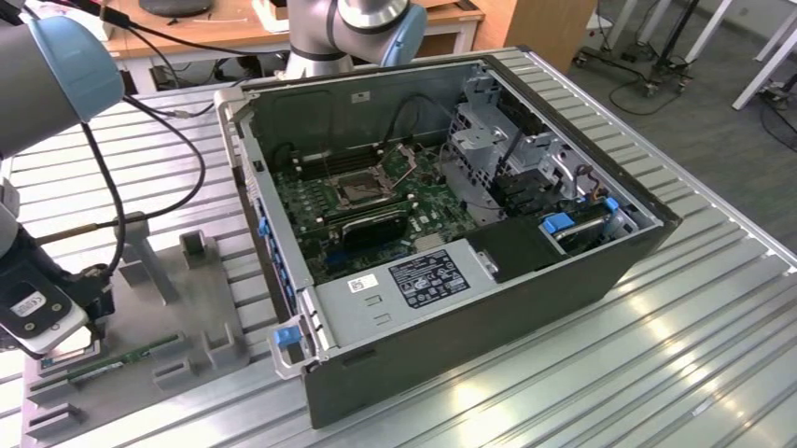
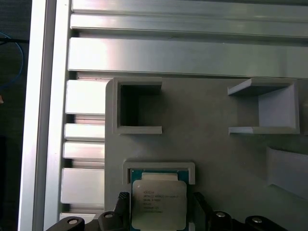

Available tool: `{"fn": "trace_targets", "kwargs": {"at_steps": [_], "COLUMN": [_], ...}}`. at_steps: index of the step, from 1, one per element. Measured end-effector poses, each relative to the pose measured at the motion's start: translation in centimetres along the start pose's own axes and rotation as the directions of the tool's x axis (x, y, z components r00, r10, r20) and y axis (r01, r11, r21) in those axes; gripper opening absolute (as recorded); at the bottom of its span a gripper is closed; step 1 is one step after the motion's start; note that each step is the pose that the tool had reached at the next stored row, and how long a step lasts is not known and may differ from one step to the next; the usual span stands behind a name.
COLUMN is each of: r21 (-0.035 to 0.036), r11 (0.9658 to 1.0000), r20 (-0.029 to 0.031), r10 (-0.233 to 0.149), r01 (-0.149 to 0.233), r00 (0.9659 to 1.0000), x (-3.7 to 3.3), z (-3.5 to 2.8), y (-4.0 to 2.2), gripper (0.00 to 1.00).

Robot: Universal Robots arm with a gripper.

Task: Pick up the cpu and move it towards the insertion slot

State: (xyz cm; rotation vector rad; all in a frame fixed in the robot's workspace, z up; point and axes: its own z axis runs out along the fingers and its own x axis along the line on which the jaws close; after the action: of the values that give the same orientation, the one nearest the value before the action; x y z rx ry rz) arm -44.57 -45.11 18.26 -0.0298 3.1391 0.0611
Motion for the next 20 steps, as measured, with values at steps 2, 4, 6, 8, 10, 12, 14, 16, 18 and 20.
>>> {"fn": "trace_targets", "kwargs": {"at_steps": [2,4,6,8,10,12,14,16,18,20], "r21": [0.0,0.0,-0.0009,-0.0008,-0.0008,-0.0009,-0.0008,-0.0008,-0.0009,-0.0008], "r11": [1.0,1.0,1.0,1.0,1.0,1.0,1.0,1.0,1.0,1.0], "r20": [0.0,0.0,0.0,0.0,0.0,0.0001,0.0,0.0,0.0,0.0], "r10": [0.0,0.0,0.0,0.0,0.0,0.0,0.0,0.0,0.0,0.0], "r01": [0.0,0.0,0.0,0.0,0.0,0.0,0.0,0.0,0.0,0.0], "r00": [1.0,1.0,1.0,1.0,1.0,1.0,1.0,1.0,1.0,1.0], "x": [0.01,0.01,0.04,0.05,0.09,0.15,0.16,0.16,0.16,0.16], "z": [0.0,0.0,0.01,0.01,0.03,0.09,0.1,0.1,0.1,0.1], "y": [0.0,0.0,0.0,0.0,0.0,0.01,0.02,0.01,0.02,0.02], "gripper": [0.62,0.62,0.62,0.62,0.62,0.62,0.62,0.62,0.62,0.62]}}
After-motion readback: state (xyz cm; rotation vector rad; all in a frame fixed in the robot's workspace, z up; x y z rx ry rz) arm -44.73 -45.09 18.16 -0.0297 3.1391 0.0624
